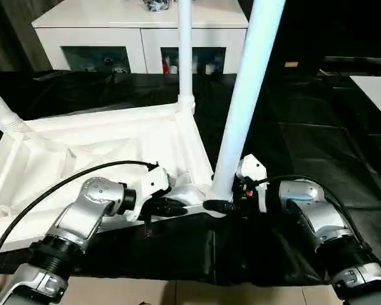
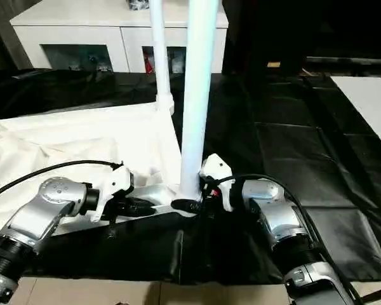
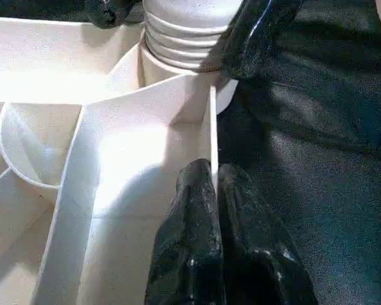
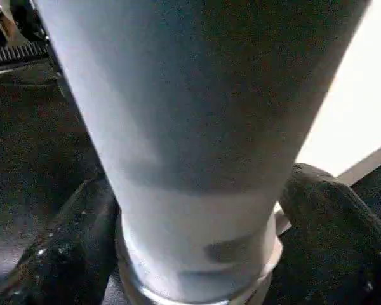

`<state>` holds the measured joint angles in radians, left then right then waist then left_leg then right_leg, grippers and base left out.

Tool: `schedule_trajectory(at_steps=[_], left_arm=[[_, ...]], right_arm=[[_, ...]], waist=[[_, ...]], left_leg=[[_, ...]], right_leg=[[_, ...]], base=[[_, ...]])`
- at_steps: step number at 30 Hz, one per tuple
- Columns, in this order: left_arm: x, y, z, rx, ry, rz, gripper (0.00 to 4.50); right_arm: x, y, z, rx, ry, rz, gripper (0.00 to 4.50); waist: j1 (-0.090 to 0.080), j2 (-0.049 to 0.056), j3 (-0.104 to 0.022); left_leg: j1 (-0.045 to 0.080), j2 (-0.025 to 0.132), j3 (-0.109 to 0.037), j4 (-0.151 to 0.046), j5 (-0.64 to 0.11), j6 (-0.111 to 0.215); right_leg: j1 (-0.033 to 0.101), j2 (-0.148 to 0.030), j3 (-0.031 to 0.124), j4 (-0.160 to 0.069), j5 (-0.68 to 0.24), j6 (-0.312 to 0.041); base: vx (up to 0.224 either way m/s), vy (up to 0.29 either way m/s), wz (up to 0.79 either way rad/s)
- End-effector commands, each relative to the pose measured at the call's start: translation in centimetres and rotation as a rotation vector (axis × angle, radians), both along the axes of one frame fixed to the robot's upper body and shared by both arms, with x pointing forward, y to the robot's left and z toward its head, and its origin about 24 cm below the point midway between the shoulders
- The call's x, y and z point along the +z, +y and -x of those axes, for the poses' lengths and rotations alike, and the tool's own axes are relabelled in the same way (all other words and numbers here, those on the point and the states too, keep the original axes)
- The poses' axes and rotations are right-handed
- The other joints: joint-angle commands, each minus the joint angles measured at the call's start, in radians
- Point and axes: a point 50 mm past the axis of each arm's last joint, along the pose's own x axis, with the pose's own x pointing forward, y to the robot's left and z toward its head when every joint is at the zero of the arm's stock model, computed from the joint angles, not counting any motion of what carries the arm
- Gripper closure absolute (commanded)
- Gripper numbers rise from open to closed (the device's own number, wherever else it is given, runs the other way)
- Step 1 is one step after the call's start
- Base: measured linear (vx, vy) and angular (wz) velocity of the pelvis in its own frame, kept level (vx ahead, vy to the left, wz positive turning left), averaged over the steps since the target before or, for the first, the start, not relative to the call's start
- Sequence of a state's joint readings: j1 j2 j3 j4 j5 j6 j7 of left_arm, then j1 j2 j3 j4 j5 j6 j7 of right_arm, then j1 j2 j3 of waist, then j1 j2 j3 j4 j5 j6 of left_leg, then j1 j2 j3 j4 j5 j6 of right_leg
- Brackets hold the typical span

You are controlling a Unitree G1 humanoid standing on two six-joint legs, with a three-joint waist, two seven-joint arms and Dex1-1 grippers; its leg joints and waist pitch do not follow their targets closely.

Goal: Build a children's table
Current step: Rotate leg to tighten

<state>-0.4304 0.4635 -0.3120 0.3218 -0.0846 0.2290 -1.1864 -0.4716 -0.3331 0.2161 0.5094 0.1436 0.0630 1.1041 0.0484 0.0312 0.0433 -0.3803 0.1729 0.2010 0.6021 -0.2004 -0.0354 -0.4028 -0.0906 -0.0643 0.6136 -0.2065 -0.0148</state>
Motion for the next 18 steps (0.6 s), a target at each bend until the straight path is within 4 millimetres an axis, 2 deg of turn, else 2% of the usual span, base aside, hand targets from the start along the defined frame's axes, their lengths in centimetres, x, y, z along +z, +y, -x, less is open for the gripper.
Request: schedule_trajectory(at_steps=[1, 6, 7, 8, 10, 13, 15, 16, 18], left_arm=[[-1.2, 0.4, 0.9, -0.03, 0.073, -0.035, 4.5], [-1.3, 0.4, 0.9, -0.016, 0.069, -0.046, 4.5], [-1.4, 0.3, 0.8, -0.006, 0.062, -0.053, 4.5], [-1.5, 0.3, 0.7, 0.001, 0.057, -0.058, 4.5], [-1.6, 0.3, 0.5, 0.024, 0.047, -0.069, 4.5], [-2.1, -0.3, -0.8, 0.142, 0.018, -0.09, 4.5], [-2.2, -1.1, -1.7, 0.217, -0.005, -0.09, 4.5], [-2.2, -1.3, -2.0, 0.242, -0.017, -0.092, 4.5], [-2.4, -2.2, -3.1, 0.363, -0.023, -0.095, 4.5]], right_arm=[[1.2, -0.1, -0.8, -0.018, -0.03, -0.023, 0.99], [0.5, 0.5, -0.7, -0.044, -0.007, -0.038, 1.44], [0.3, 0.5, -0.9, -0.072, -0.007, -0.034, 1.44], [0.2, 0.5, -1.0, -0.092, -0.007, -0.03, 1.65], [-0.1, 0.6, -1.2, -0.128, -0.011, -0.022, 1.71], [-1.1, 1.0, -1.9, -0.295, -0.006, 0.005, 1.76], [-1.6, 1.3, -2.3, -0.415, 0.003, 0.008, 1.77], [-1.7, 1.4, -2.4, -0.454, 0.004, 0.01, 1.77], [-2.3, 1.6, -2.9, -0.602, 0.018, 0.029, 1.77]], waist=[[0.002, -0.008, -0.059], [0.002, -0.007, -0.06], [0.001, -0.007, -0.059], [0.0, -0.006, -0.058], [-0.005, -0.006, -0.055], [-0.013, -0.001, -0.044], [-0.015, -0.002, -0.041], [-0.017, -0.002, -0.042], [-0.017, -0.003, -0.044]], left_leg=[[0.016, 0.063, -0.026, -0.073, -0.13, 0.08], [0.014, 0.062, -0.026, -0.07, -0.108, 0.094], [0.014, 0.062, -0.027, -0.071, -0.114, 0.091], [0.014, 0.062, -0.027, -0.072, -0.121, 0.088], [0.017, 0.061, -0.028, -0.076, -0.16, 0.071], [0.026, 0.061, -0.032, -0.087, -0.268, 0.01], [0.035, 0.06, -0.034, -0.091, -0.316, -0.02], [0.036, 0.06, -0.038, -0.093, -0.336, -0.032], [0.037, 0.06, -0.039, -0.095, -0.339, -0.04]], right_leg=[[0.051, -0.063, 0.048, -0.057, -0.043, -0.272], [0.052, -0.064, 0.047, -0.055, -0.029, -0.277], [0.052, -0.063, 0.046, -0.056, -0.036, -0.276], [0.05, -0.063, 0.047, -0.057, -0.044, -0.276], [0.049, -0.062, 0.047, -0.064, -0.092, -0.267], [0.044, -0.064, 0.049, -0.082, -0.266, -0.232], [0.039, -0.065, 0.05, -0.091, -0.344, -0.208], [0.04, -0.066, 0.05, -0.093, -0.369, -0.194], [0.039, -0.066, 0.051, -0.094, -0.358, -0.185]], base=[[0.0, 0.0, 0.0], [0.0, 0.0, 0.0], [0.0, 0.0, 0.0], [0.0, 0.0, 0.0], [0.0, 0.0, 0.0], [0.0, 0.0, 0.0], [0.0, 0.0, 0.0], [0.0, 0.0, 0.0], [0.0, 0.0, 0.0]])
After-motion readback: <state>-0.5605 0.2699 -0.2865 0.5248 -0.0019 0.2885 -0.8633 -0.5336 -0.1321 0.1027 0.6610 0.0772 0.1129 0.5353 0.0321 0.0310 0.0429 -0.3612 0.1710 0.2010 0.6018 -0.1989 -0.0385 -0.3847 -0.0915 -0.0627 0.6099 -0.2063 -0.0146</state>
